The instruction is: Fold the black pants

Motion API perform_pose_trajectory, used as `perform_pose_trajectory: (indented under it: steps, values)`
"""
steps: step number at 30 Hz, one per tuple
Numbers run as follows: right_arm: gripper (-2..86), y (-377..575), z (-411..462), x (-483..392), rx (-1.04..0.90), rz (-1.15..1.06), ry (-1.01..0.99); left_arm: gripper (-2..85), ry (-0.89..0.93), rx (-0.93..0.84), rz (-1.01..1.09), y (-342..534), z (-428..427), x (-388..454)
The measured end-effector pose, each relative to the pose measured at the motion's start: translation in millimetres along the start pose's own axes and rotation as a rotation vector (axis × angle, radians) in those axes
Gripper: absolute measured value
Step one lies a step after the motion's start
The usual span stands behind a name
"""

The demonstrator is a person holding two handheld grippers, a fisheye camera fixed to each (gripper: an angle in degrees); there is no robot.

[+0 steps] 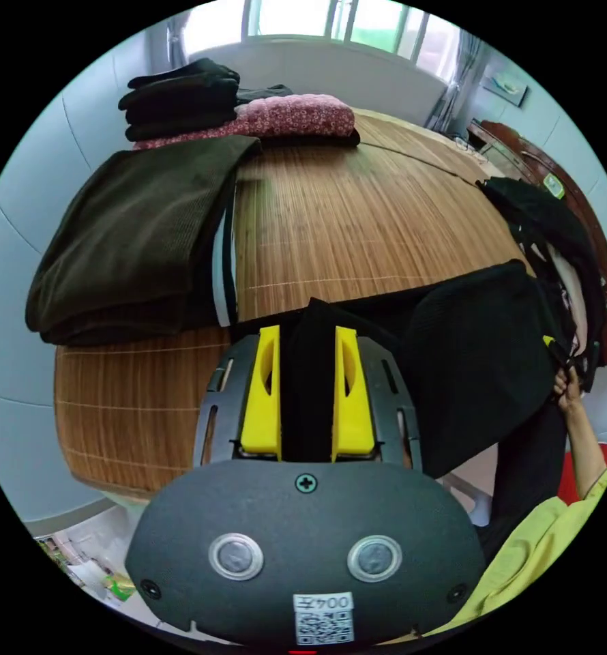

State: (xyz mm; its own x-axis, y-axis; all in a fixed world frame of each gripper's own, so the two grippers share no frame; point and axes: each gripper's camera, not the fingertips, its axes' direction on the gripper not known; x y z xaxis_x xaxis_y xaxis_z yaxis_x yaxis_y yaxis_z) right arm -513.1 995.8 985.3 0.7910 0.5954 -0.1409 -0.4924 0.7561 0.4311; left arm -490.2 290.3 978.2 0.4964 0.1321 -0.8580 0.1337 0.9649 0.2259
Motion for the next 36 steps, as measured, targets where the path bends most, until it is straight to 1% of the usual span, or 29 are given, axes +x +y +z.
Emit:
perform_pose_trajectory:
  steps: [1, 4, 7, 8, 10, 14, 17, 19, 21, 23, 27, 29, 30, 33, 34, 36]
  values:
    - [-0.7, 0, 1, 0, 0.0, 0.0, -0.002, 13.4, 0.071, 0.009, -0.042, -2, 4, -9]
    - [-0.7, 1, 3, 0, -0.002, 0.003, -0.016, 13.9, 0.16, 0.017, -0.087, -3, 16, -21]
    - [-0.7, 2, 5, 0, -0.002, 0.006, -0.026, 11.6, 0.1, 0.011, -0.043, -1, 22, -18]
    - [-0.7, 2, 6, -1, -0.002, 0.007, -0.026, 10.9, 0.093, 0.007, -0.034, -1, 22, -18]
    - [-0.7, 3, 7, -2, -0.001, 0.006, -0.024, 6.8, 0.088, -0.002, 0.025, 1, 23, -13]
    - [-0.7, 4, 10, -6, 0.001, 0.004, -0.018, 3.3, 0.074, 0.041, 0.102, 11, 13, -4]
    - [-0.7, 5, 11, -7, 0.001, 0.006, -0.021, 2.4, 0.078, 0.184, 0.089, 24, -22, -5]
    - [-0.7, 5, 12, -8, 0.002, 0.008, -0.025, 2.3, 0.117, 0.38, -0.037, 45, -61, -21]
    - [-0.7, 5, 13, -9, 0.002, 0.008, -0.026, 2.5, 0.12, 0.469, -0.132, 60, -75, -38]
    - [-0.7, 4, 15, -11, 0.003, 0.005, -0.021, 3.1, 0.087, 0.452, -0.209, 68, -65, -55]
    - [-0.7, 3, 17, -14, 0.002, 0.004, -0.019, 6.8, 0.131, 0.215, -0.387, 71, -8, -96]
    - [-0.7, 3, 18, -15, 0.002, 0.009, -0.022, 9.5, 0.121, 0.218, -0.414, 74, -12, -103]
    - [-0.7, 3, 18, -15, 0.003, 0.01, -0.023, 10.8, 0.123, 0.256, -0.421, 78, -23, -106]
    - [-0.7, 2, 20, -18, 0.006, 0.01, -0.022, 11.2, 0.083, 0.319, -0.414, 94, -53, -110]
    - [-0.7, 1, 21, -19, 0.006, 0.009, -0.022, 10.6, 0.057, 0.305, -0.417, 105, -60, -111]
    - [-0.7, 0, 22, -20, 0.007, 0.011, -0.024, 9.8, 0.069, 0.252, -0.421, 123, -58, -109]
